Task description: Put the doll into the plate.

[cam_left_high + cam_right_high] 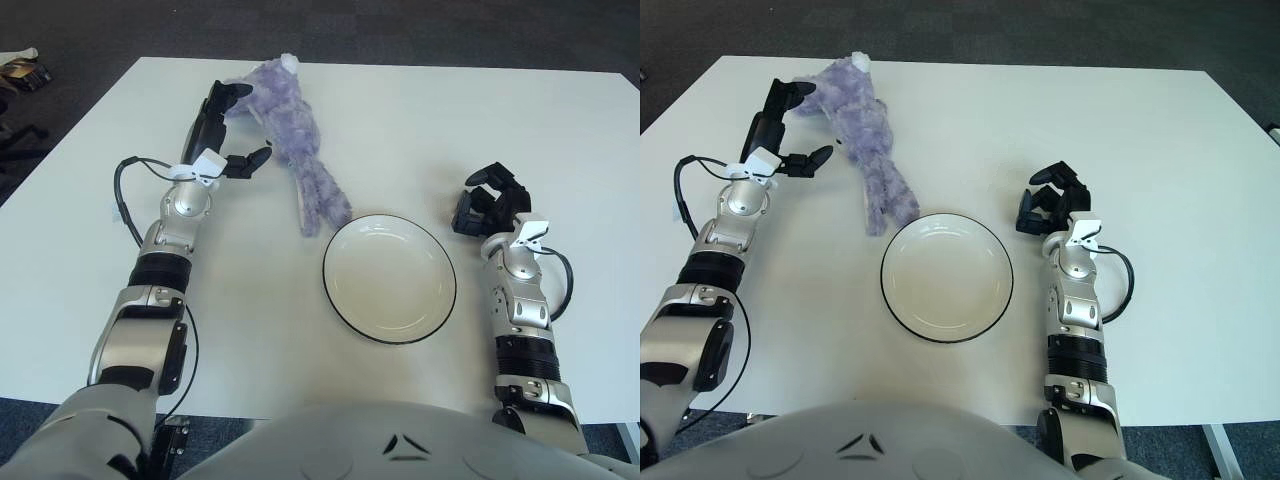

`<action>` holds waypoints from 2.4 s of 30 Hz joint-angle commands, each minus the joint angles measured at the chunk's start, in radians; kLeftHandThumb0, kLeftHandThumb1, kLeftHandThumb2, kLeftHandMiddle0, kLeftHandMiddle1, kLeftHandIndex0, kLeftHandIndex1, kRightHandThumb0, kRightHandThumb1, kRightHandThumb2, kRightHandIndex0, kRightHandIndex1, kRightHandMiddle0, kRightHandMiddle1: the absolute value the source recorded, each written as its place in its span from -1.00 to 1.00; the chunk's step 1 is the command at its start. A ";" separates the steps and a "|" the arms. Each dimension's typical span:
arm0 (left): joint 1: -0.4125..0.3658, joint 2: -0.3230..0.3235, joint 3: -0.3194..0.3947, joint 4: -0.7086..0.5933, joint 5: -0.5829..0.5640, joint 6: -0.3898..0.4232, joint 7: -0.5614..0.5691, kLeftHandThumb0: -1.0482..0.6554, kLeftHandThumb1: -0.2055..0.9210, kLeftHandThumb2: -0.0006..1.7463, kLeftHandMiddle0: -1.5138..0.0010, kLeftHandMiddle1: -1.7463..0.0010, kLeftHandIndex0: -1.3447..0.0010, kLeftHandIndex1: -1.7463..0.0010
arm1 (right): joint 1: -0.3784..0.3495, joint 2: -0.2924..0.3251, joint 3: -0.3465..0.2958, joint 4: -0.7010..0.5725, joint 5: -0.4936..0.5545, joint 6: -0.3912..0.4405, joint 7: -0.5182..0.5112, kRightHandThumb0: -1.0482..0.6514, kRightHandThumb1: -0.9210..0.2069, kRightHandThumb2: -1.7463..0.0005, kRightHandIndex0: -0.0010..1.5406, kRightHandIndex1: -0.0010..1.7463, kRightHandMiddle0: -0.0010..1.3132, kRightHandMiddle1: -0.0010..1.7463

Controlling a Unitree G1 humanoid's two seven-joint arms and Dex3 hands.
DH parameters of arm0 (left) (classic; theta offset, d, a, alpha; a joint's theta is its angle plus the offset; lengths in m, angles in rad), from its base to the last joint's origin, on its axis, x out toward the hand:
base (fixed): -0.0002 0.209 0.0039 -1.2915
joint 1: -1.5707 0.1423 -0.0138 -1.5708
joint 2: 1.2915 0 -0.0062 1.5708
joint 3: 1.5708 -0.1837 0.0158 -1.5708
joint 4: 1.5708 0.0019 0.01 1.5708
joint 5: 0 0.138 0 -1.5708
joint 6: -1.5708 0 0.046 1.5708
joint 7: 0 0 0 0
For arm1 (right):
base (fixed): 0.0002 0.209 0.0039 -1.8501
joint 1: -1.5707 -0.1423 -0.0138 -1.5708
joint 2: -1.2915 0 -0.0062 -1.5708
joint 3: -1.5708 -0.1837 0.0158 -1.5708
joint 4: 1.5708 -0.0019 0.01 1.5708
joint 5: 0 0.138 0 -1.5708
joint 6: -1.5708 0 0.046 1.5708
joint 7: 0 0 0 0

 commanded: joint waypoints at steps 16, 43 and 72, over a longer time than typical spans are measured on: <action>-0.134 0.076 -0.080 0.081 0.152 -0.018 0.109 -0.02 -0.37 0.28 1.00 0.31 1.00 0.20 | 0.053 -0.001 0.018 0.034 -0.008 0.081 0.011 0.22 0.59 -0.82 0.07 1.00 0.08 0.77; -0.295 0.142 -0.268 0.210 0.471 0.091 0.457 -0.23 -0.24 0.17 1.00 0.34 1.00 -0.02 | 0.055 -0.005 0.027 0.057 -0.012 0.042 0.018 0.22 0.60 -0.82 0.08 1.00 0.09 0.76; -0.563 0.194 -0.509 0.508 0.563 -0.046 0.243 -0.32 -0.27 0.12 1.00 0.67 1.00 0.13 | 0.055 -0.010 0.026 0.063 -0.001 0.045 0.027 0.22 0.53 -0.78 0.05 1.00 0.04 0.78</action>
